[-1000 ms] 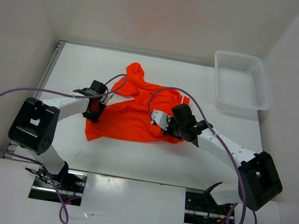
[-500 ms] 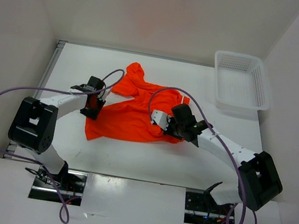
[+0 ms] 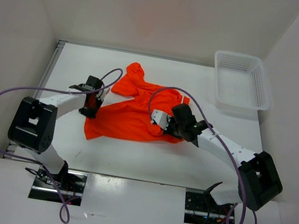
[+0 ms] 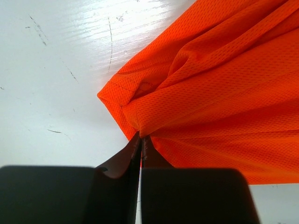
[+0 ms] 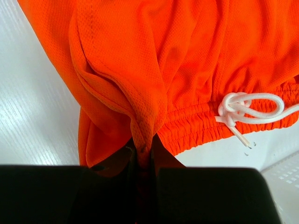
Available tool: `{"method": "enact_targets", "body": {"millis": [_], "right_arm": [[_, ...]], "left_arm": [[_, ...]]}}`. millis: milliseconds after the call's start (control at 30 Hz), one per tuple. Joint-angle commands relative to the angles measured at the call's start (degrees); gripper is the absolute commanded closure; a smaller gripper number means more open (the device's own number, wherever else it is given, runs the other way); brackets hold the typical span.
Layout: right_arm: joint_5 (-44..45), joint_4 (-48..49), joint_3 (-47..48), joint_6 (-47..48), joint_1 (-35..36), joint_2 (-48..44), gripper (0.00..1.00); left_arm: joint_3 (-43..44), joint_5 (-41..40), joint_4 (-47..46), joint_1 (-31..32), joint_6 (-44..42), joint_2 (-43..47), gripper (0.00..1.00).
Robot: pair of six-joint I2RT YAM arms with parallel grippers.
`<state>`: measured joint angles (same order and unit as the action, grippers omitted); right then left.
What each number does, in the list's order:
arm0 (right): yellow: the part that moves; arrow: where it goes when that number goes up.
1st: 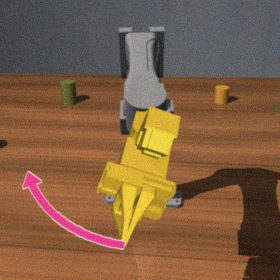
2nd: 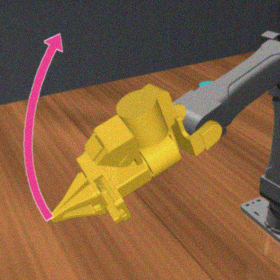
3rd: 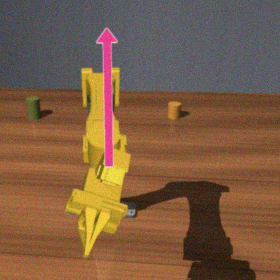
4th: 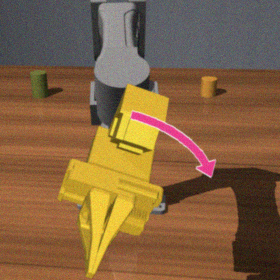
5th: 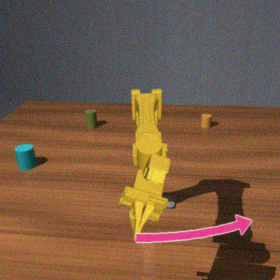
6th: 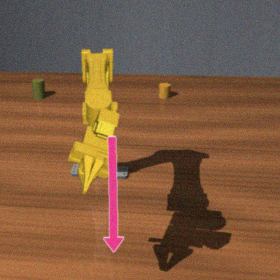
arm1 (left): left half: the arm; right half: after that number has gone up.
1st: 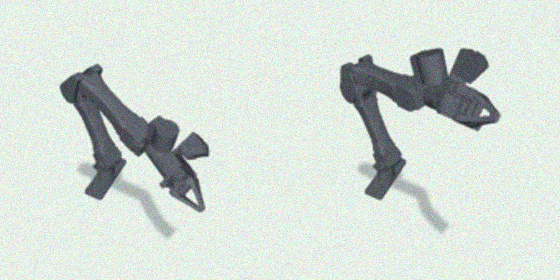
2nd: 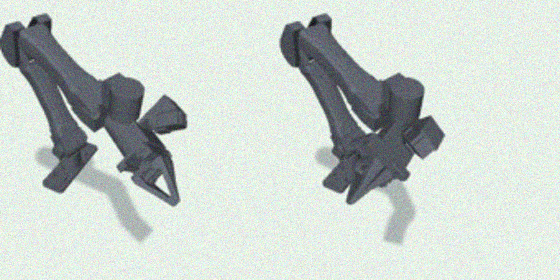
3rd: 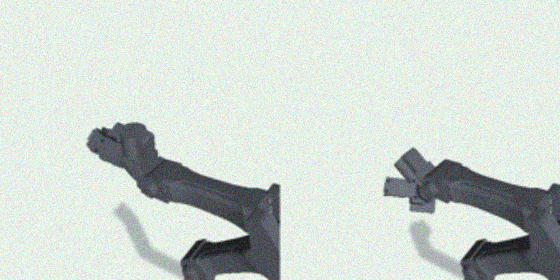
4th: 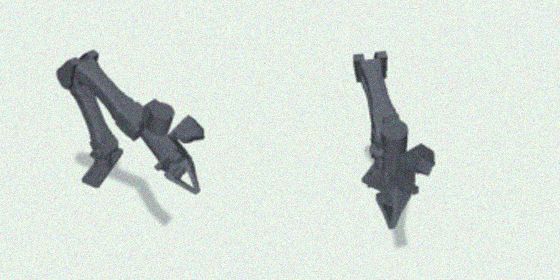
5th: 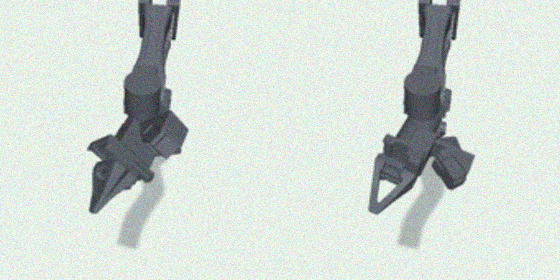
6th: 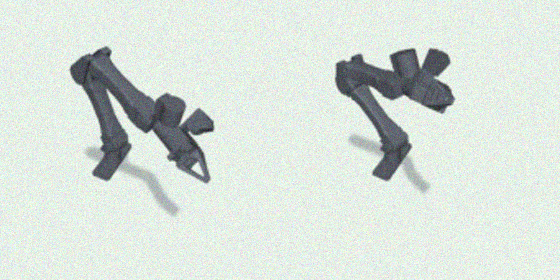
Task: Fold and stack the shorts
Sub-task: Flatten the shorts out
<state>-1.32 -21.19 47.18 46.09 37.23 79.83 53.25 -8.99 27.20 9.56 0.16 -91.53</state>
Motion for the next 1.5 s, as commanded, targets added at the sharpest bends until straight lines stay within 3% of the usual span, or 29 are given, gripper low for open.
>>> {"method": "enact_targets", "body": {"millis": [0, 100, 300, 367, 500, 800, 933, 1200, 1367, 1467], "right_arm": [[0.7, 4.0, -0.7, -1.8, -0.2, -1.4, 1.0], [4.3, 9.0, 3.0, -3.5, -1.0, -0.7, 1.0], [10.3, 17.9, 26.2, -8.4, -8.6, 8.2, 1.0], [10.3, 16.5, 34.3, -6.8, -10.2, 11.0, 1.0], [10.9, 15.8, 35.9, -2.8, -10.8, 9.7, 1.0], [-2.3, -0.5, 18.9, -0.1, -8.4, -2.0, 1.0], [-7.6, -9.7, 11.2, 3.7, -6.6, -6.6, 1.0], [-8.8, -15.1, -1.6, 7.5, 1.5, -12.6, 1.0], [-11.0, -18.3, -2.1, 8.6, 4.2, -12.6, 0.91], [-11.6, -21.5, -4.3, 11.1, 8.0, -15.7, 0.81]], "left_arm": [[-0.1, 0.1, 1.0, -1.1, -0.2, 0.8, 1.0], [6.0, -0.5, 0.5, -3.2, -0.2, 0.8, 1.0], [36.9, -0.3, -0.2, -9.7, -0.2, -1.6, 1.0], [41.5, -0.3, 0.3, -9.7, -0.2, -1.6, 1.0], [43.8, 0.9, 4.9, -9.7, -0.2, 2.4, 1.0], [16.2, 0.7, 13.8, -7.9, -0.2, 18.1, 1.0], [8.2, 2.0, 19.5, -7.3, -0.2, 23.6, 1.0], [-2.5, 2.0, 29.6, -0.8, -0.2, 31.0, 1.0], [-4.6, 2.5, 35.3, 3.0, -0.2, 35.1, 0.95], [-5.1, 4.1, 37.3, 4.5, -0.2, 36.8, 0.85]]}}
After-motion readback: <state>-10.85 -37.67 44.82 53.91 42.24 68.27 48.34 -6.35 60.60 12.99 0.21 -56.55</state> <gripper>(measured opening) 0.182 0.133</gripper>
